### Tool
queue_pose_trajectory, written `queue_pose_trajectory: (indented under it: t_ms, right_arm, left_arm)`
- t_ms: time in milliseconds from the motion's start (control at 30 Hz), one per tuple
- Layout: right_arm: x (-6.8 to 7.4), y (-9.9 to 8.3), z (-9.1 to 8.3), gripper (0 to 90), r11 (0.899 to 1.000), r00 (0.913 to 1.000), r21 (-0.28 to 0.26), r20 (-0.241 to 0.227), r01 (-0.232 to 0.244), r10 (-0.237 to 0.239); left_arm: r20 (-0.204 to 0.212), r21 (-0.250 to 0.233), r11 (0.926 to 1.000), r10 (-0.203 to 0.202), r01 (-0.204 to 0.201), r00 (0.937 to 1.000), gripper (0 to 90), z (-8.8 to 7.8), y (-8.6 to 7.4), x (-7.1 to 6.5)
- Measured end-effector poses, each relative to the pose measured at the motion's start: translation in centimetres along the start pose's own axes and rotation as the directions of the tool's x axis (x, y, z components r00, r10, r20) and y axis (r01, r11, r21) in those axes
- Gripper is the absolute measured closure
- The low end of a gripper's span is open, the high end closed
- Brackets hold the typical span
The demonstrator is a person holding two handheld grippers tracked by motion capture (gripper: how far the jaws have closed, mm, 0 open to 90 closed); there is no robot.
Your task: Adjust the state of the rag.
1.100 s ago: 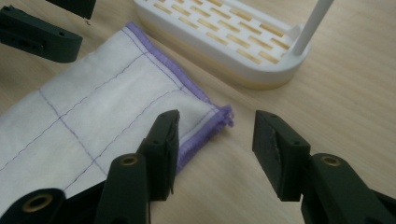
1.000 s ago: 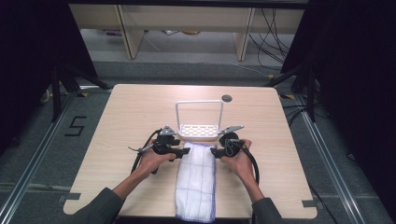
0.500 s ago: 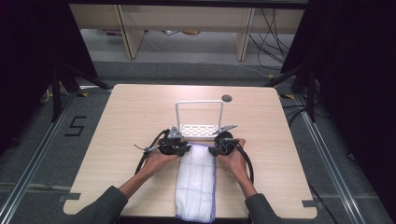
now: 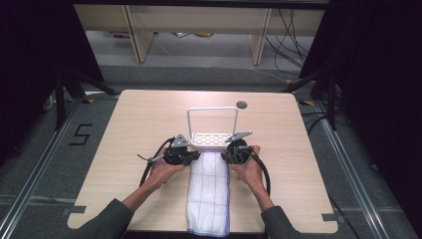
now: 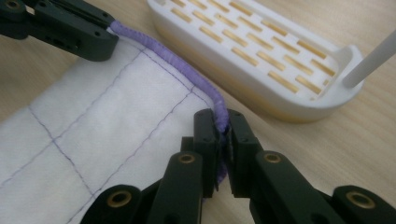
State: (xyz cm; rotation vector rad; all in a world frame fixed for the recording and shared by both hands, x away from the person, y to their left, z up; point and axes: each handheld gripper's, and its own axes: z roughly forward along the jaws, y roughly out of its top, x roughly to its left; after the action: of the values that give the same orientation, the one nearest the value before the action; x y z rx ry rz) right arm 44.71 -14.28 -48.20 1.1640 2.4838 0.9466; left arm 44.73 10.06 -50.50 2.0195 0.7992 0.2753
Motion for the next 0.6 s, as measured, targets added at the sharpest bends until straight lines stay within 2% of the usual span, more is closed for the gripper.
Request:
queue_pose_trajectory:
  t_ms: [167,200,233,367,467,533,567,600]
  right_arm:
    - [0.3,0.4,-1.1,84.9,0.999,0.9998,-0.033,-0.015,0.014,-0.015]
    - [0.5,0.4,-1.3,84.9,0.998,0.9999,-0.064,-0.01,0.009,-0.009]
    - [0.4,0.5,-1.5,84.9,0.999,0.9997,-0.049,-0.015,0.016,-0.017]
    - [0.6,0.4,-2.1,84.9,0.998,0.9997,-0.059,-0.024,0.009,-0.011]
    - [0.8,0.5,-2.6,84.8,0.995,0.9996,-0.102,-0.024,0.015,-0.017]
    - [1.0,0.8,-3.2,84.9,0.996,0.999,-0.089,-0.039,0.018,-0.021]
    - [1.1,0.8,-3.1,84.8,0.993,0.9989,-0.11,-0.033,0.03,-0.034]
    - [1.4,0.9,-3.4,84.8,0.992,0.9989,-0.123,-0.042,0.015,-0.02]
  left_arm:
    - [0.008,-0.023,0.9997,0.002,-0.002,1.0,85.2,-1.0,0.5,-0.2]
    - [0.007,-0.039,0.9992,-0.006,0.006,1.0,85.2,-1.4,0.6,-0.3]
    - [0.012,-0.039,0.9992,-0.009,0.009,0.9999,85.2,-1.6,0.7,-0.3]
    - [0.027,-0.053,0.9985,-0.01,0.011,0.9996,85.2,-2.0,1.0,-0.5]
    - [0.031,-0.059,0.9982,-0.003,0.005,0.9995,85.2,-2.5,1.3,-0.9]
    - [0.037,-0.064,0.9979,0.002,0.001,0.9993,85.2,-3.0,1.6,-1.1]
    - [0.044,-0.065,0.9979,0.004,-0.001,0.999,85.2,-3.1,1.7,-1.2]
    - [0.044,-0.065,0.9979,0.004,-0.001,0.999,85.3,-3.1,1.7,-1.2]
